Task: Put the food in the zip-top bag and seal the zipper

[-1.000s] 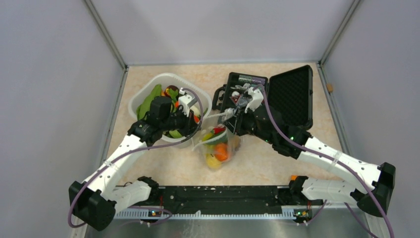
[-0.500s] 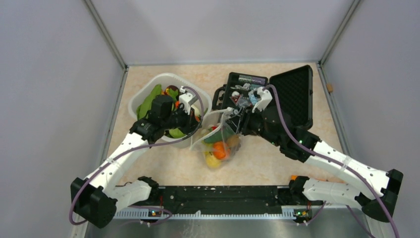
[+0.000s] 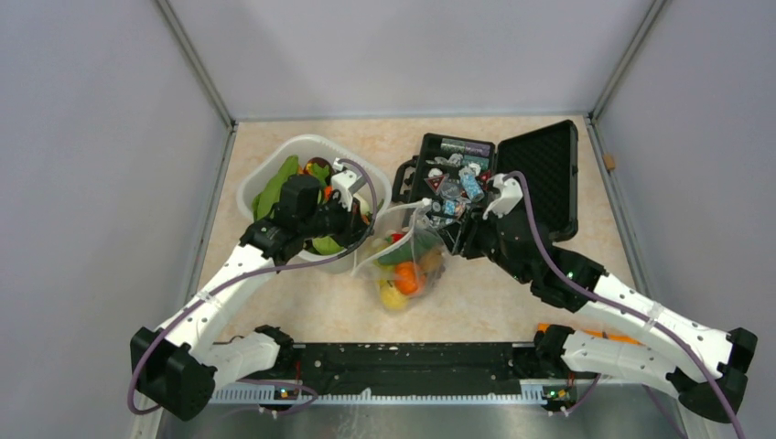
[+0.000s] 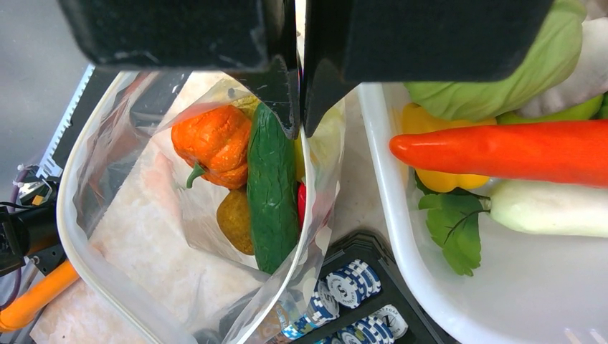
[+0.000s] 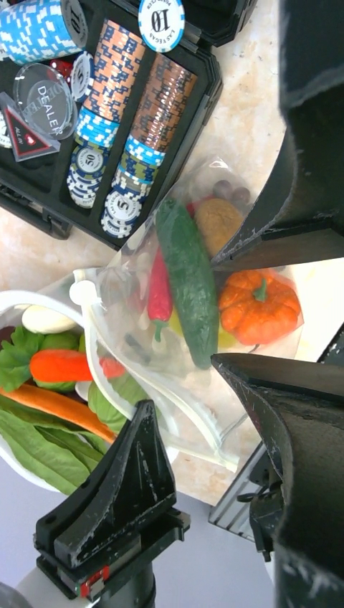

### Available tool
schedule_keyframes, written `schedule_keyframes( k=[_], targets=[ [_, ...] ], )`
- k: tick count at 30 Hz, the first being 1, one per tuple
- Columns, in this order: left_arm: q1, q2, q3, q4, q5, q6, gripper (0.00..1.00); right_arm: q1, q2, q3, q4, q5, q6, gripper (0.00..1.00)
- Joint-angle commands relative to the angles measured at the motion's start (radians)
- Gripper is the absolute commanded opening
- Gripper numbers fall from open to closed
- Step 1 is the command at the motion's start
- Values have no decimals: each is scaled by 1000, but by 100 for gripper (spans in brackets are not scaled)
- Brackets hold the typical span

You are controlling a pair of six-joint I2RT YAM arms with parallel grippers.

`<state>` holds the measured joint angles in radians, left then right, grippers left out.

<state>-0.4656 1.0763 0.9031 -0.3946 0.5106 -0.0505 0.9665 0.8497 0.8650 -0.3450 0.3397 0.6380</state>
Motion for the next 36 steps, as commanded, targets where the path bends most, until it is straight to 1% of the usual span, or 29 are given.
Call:
schedule_keyframes(
  k=[1,17,25,30,33,36],
  targets=[
    [-6,-24,38,63,25,-8,0,5,-23,-18,3,19,22,46],
    [-9,-44,28,67,27,-9,0,5,-38,-74,-22,1,58,46],
    [-11,-49,26,68,32,-10,0,5,-40,-75,13,-29,33,46],
    [-11,-45,29,67,32,-6,0,5,-41,-67,-5,27,-10,46],
    [-12,-41,30,68,37,-4,0,5,-39,-46,-49,113,-50,46],
    [-12,-38,28,65,34,-2,0,-10,-35,-10,-82,100,-85,46]
  ],
)
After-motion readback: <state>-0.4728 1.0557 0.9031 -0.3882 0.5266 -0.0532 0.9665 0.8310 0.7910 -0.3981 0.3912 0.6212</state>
